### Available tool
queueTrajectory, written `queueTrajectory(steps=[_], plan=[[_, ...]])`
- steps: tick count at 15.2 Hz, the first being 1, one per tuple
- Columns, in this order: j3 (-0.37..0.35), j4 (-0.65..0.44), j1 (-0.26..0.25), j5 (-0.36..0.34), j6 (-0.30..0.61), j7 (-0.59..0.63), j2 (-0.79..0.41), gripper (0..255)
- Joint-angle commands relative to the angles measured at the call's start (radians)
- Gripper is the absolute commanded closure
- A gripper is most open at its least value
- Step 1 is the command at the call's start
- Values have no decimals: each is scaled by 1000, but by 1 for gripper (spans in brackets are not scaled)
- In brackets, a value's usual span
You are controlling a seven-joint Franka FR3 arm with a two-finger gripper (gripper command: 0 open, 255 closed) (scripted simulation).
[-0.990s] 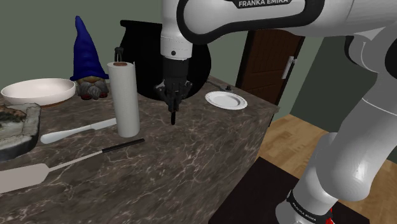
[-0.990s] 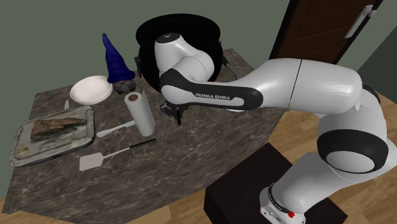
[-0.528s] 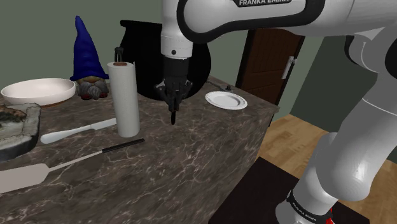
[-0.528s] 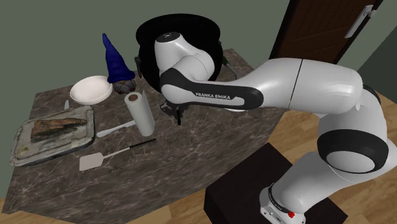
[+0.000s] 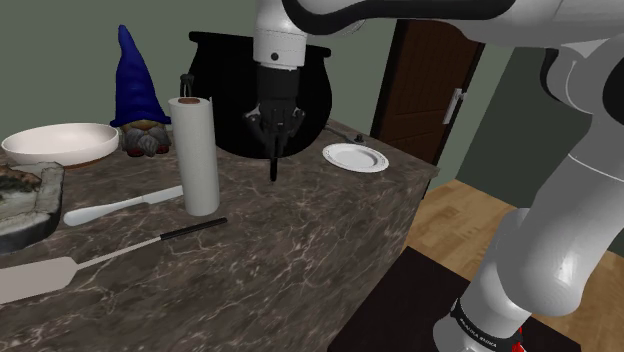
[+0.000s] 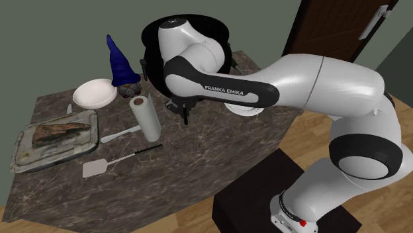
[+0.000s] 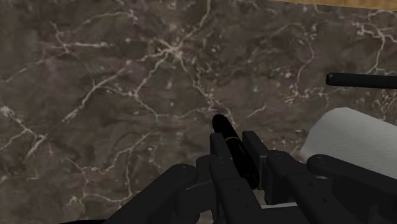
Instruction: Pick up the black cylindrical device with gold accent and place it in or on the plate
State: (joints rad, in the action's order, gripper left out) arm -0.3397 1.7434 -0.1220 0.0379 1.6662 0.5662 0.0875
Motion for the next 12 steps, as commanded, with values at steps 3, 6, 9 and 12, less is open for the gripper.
queueTrajectory(steps=[3, 6, 9, 12], plan=[[-1, -74, 0, -5, -59, 4, -17, 255], [-2, -128, -1, -9, -102, 7, -28, 255], [11, -140, 11, -5, -128, -17, -14, 255], [55, -83, 44, 8, -128, -96, 44, 255]])
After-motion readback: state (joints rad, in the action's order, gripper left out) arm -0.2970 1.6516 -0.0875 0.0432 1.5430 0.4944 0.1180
